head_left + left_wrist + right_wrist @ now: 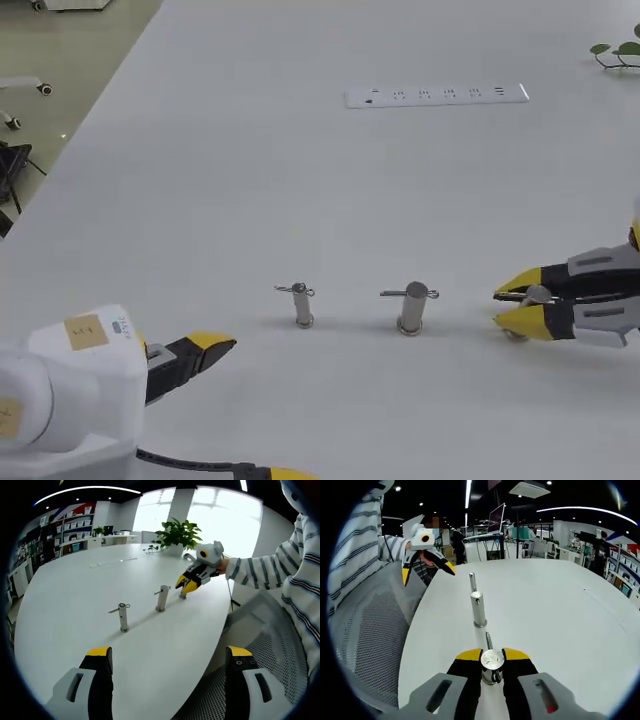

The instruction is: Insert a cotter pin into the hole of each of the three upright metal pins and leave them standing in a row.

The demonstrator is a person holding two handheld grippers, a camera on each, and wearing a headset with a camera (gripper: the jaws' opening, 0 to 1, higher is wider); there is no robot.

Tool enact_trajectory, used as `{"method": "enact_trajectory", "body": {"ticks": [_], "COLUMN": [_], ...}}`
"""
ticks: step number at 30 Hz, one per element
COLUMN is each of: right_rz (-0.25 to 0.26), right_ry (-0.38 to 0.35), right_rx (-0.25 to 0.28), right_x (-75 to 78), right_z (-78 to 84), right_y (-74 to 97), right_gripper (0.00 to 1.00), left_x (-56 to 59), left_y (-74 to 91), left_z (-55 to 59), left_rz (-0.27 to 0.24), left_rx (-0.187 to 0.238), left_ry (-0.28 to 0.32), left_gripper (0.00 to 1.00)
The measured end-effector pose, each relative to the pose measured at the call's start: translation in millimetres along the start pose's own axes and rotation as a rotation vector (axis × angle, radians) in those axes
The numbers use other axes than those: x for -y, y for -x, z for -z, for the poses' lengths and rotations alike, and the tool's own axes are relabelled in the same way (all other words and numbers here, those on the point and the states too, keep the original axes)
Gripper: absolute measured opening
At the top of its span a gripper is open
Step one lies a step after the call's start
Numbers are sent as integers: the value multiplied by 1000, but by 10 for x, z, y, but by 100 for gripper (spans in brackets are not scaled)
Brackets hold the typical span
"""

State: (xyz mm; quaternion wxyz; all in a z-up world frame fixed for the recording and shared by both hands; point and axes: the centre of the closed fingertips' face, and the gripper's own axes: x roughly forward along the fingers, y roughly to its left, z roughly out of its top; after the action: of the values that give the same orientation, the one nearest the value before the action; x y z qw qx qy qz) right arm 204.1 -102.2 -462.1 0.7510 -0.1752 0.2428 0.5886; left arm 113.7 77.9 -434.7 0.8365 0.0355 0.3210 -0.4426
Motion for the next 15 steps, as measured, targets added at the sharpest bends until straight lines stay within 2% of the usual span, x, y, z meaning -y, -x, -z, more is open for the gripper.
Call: {"method": "enact_trajectory", "body": {"ticks": [4, 7, 10, 12, 13, 15], "right_rz": [-5, 6, 51, 65, 73, 96], "right_ry": [14, -13, -17, -10, -13, 0], "right_rx": [-11, 14, 61, 62, 61, 65], "right_x": [-28, -16, 31, 20, 21, 23], "right_z": [4, -35, -160, -233, -262, -331], "right_y": [3, 29, 94, 146, 167, 227], "right_gripper": [11, 12, 26, 31, 31, 33], "left_x": [-8, -21, -35, -55, -103, -106], "left_y": [-4, 1, 17, 35, 43, 75], "left_z": [-12, -4, 4, -6, -79, -103], "left_rz": [-1, -6, -10, -16, -40, -36], "left_rx": [1, -6, -9, 2, 49, 59], "left_ry": [2, 14, 20, 25, 2, 22], "left_gripper": [92, 92, 91, 91, 91, 91]}}
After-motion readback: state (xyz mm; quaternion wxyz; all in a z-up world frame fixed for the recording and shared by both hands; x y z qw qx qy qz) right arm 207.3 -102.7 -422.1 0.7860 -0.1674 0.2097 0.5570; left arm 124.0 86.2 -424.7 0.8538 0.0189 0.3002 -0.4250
